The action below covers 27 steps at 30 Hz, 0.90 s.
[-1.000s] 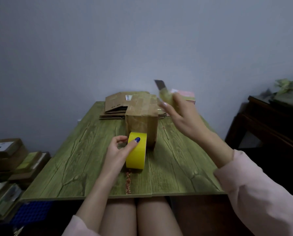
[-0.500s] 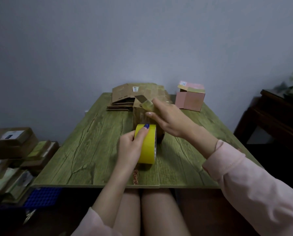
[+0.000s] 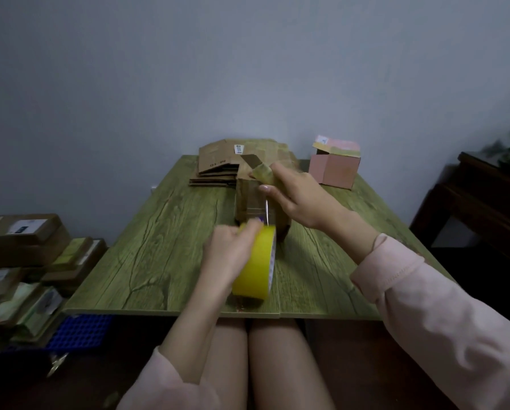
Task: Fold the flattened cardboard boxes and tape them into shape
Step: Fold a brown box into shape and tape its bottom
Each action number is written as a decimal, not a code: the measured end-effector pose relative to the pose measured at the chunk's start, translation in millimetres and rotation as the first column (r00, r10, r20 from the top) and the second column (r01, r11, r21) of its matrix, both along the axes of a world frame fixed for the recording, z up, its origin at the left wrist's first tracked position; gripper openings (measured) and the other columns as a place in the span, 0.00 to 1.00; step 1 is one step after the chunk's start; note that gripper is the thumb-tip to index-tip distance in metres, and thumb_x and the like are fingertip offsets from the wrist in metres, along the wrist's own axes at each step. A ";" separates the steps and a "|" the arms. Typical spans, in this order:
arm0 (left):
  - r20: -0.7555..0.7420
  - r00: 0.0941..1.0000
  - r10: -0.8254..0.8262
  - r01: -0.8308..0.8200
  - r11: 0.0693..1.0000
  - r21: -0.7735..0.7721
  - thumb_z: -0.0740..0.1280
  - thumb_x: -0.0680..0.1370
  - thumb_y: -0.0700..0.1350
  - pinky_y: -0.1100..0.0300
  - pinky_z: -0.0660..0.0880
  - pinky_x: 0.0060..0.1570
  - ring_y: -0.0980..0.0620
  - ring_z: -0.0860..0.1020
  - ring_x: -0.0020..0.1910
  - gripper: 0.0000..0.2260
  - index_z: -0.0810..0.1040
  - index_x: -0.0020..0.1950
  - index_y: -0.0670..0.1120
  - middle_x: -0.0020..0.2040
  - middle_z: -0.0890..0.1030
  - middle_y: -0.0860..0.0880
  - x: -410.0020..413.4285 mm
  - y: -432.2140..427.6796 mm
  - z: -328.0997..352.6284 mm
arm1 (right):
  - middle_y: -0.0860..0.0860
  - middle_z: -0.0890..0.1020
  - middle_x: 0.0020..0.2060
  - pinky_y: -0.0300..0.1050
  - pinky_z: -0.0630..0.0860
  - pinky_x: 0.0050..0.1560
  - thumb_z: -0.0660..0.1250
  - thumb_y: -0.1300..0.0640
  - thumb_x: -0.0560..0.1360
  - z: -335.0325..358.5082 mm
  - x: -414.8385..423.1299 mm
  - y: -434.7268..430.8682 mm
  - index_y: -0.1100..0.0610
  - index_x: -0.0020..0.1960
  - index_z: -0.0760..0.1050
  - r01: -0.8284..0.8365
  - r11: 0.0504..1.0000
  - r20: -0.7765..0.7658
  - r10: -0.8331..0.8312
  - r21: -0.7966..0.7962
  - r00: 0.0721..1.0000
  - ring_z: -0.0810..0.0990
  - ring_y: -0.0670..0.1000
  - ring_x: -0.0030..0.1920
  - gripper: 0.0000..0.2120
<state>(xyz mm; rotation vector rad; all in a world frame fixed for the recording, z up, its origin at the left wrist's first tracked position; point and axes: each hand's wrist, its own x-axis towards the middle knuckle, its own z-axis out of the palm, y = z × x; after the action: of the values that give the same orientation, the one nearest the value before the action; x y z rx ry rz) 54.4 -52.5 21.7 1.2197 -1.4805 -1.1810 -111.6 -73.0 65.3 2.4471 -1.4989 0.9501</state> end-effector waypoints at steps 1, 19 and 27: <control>0.008 1.000 -0.016 0.016 1.000 0.026 0.67 0.72 0.57 0.54 0.64 0.36 0.49 0.66 0.29 0.22 0.64 0.23 0.50 0.26 0.66 0.47 1.5 2.7 -1.6 | 0.44 0.66 0.33 0.44 0.58 0.36 0.59 0.53 0.80 0.2 -0.8 0.6 0.53 0.46 0.59 0.009 1.000 -0.003 -0.009 0.009 1.000 0.66 0.50 0.35 0.09; -0.182 0.982 -0.045 0.059 0.996 0.073 0.66 0.77 0.46 0.55 0.69 0.42 0.49 0.72 0.41 0.02 0.78 0.47 0.50 0.38 0.74 0.51 3.2 14.1 8.0 | 0.44 0.80 0.36 0.38 0.72 0.40 0.61 0.47 0.79 54.4 3.7 0.0 0.55 0.47 0.79 0.019 0.981 0.142 -0.047 0.192 0.989 0.78 0.41 0.38 0.13; -0.202 0.978 -0.045 0.066 0.993 0.100 0.66 0.77 0.47 0.56 0.68 0.41 0.50 0.70 0.41 0.05 0.78 0.50 0.48 0.42 0.73 0.46 1.5 16.0 8.1 | 0.54 0.84 0.49 0.39 0.68 0.43 0.65 0.46 0.76 74.7 -3.3 19.4 0.56 0.58 0.80 0.163 0.948 -0.378 -0.050 0.274 0.924 0.78 0.49 0.46 0.17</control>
<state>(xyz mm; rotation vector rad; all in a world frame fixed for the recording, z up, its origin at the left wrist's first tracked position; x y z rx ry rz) 55.9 -36.4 29.8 1.0998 -1.3237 -1.3930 -114.9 -53.6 140.0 2.5165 -1.7131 0.2287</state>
